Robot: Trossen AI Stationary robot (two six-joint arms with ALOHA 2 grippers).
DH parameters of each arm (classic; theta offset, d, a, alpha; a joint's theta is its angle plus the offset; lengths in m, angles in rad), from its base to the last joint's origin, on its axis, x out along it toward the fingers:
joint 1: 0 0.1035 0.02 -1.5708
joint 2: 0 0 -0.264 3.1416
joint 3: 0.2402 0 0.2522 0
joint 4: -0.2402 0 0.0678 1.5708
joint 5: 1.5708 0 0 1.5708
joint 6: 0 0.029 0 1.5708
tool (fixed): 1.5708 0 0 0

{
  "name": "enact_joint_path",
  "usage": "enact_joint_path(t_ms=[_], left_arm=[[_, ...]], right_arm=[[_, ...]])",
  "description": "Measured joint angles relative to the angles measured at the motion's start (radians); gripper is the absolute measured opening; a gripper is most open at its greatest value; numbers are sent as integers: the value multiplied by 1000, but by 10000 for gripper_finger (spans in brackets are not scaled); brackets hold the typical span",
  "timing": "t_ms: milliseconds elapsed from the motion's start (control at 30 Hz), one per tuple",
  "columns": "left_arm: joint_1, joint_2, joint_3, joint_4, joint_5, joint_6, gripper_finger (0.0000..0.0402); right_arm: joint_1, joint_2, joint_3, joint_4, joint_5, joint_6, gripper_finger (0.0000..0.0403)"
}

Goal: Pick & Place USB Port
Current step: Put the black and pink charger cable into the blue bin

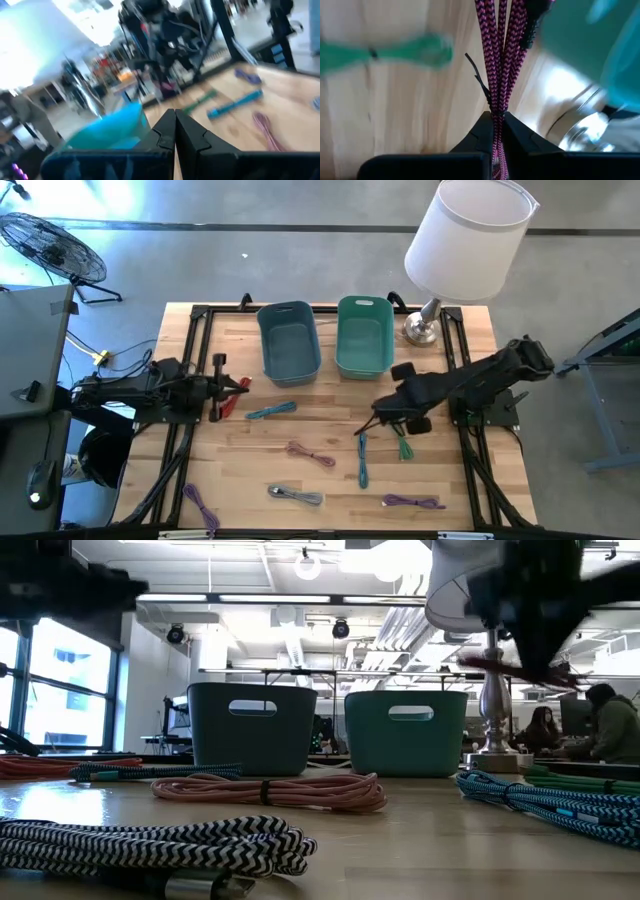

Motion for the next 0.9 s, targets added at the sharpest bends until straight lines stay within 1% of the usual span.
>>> enact_joint_path(t_ms=[133, 200, 267, 400, 500, 567, 633, 700, 767, 900], left_arm=[[0, 0, 0, 105, 4, -38, 0], [0, 0, 0, 136, 4, -73, 0], [0, 0, 0, 163, 5, -78, 0], [0, 20, 0, 239, 43, -79, 0], [0, 69, 0, 350, 96, -105, 0], [-1, 113, 0, 397, 52, -101, 5], [0, 161, 0, 416, -6, -59, 19], [0, 209, 14, 410, -45, -21, 43], [0, 262, 47, 408, -51, -20, 75], [0, 374, 131, 410, -22, -18, 139]], right_arm=[[61, 0, 103, 60, 94, -26, 10], [84, 0, 137, 113, 145, -58, 10], [102, 0, 154, 173, 175, -98, 10], [129, -1, 154, 293, 198, -170, 10], [141, -1, 148, 369, 206, -230, 10], [146, -1, 147, 398, 204, -256, 10], [146, -1, 147, 419, 198, -269, 10], [146, -1, 147, 434, 198, -275, 10], [146, -1, 147, 438, 198, -281, 10], [144, -1, 147, 471, 199, -324, 10]])
